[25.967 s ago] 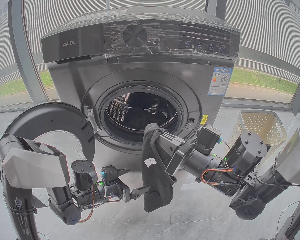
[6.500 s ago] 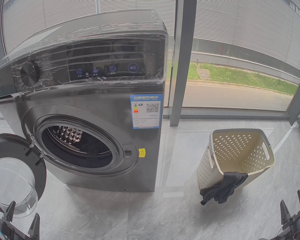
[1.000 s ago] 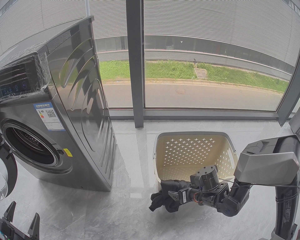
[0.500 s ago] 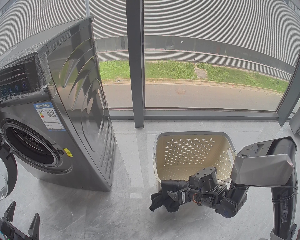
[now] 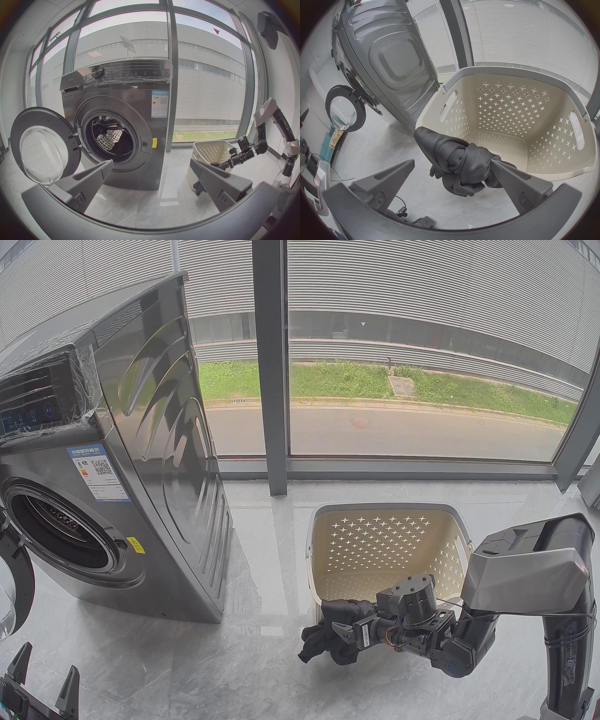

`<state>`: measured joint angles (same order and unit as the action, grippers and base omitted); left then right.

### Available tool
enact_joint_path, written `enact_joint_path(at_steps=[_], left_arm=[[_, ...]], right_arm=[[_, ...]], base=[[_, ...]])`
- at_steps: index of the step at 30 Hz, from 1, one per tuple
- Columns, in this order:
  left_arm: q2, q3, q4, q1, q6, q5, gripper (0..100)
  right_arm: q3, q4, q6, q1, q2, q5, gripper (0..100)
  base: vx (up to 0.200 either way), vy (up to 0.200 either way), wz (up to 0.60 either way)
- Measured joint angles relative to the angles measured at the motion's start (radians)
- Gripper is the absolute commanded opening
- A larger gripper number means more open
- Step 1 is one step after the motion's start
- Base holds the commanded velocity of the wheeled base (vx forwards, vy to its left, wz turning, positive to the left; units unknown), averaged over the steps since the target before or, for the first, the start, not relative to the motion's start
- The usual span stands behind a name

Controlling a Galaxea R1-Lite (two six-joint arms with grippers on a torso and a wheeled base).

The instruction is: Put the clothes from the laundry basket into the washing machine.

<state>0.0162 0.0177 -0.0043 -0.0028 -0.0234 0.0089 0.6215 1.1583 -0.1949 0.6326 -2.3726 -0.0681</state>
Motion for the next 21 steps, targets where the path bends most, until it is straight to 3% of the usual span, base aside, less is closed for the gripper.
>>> enact_joint_path(at_steps=[3, 4, 21], left_arm=[[0.0, 0.0, 0.0, 0.0, 0.0, 0.0, 100], [0.0, 0.0, 0.0, 0.0, 0.0, 0.0, 100], [0.0, 0.0, 0.0, 0.0, -0.003, 0.001, 100]], right_arm=[[-0.001, 0.008, 0.01, 0.0, 0.0, 0.001, 100], [-0.001, 0.01, 0.011, 0.0, 0.0, 0.001, 0], [-0.015, 0.039, 0.017, -0.004, -0.008, 0.002, 0]], base=[[0.0, 0.0, 0.0], [0.0, 0.0, 0.0], [0.0, 0.0, 0.0]])
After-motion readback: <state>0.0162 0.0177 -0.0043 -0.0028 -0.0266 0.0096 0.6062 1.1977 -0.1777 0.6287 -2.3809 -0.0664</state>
